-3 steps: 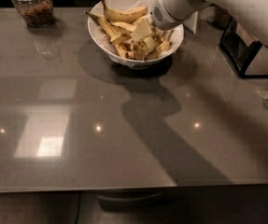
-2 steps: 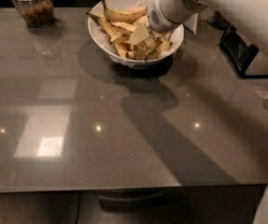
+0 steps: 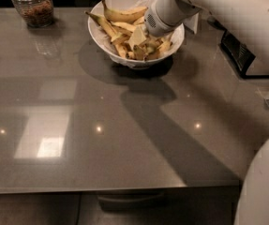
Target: Pick banana from white bowl
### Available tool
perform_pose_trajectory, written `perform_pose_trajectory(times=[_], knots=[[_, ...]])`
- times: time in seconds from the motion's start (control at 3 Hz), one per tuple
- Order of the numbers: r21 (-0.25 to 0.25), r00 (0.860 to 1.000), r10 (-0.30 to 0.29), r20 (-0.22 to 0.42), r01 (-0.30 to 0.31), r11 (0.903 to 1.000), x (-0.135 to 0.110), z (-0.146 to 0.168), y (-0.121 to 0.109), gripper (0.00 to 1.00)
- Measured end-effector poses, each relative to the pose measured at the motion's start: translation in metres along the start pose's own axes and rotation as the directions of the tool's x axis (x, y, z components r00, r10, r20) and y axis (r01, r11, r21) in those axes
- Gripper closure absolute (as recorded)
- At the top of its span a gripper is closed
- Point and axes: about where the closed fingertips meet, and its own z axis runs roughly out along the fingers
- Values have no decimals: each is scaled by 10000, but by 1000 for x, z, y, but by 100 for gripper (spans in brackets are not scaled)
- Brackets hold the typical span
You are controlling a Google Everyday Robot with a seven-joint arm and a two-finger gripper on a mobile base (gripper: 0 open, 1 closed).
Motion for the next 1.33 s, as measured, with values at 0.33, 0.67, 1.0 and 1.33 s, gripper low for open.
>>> perform_pose_trajectory(times=[0.33, 0.67, 1.0, 1.33], knots=[[67, 9997, -184, -152, 185, 9998, -4, -3, 4, 85], [183, 9986, -505, -158, 508, 9985, -13, -18, 12, 100], [296, 9970, -766, -140, 770, 9966, -19, -38, 20, 100], [280, 9955, -895, -322, 904, 9955, -13, -65, 25, 100]])
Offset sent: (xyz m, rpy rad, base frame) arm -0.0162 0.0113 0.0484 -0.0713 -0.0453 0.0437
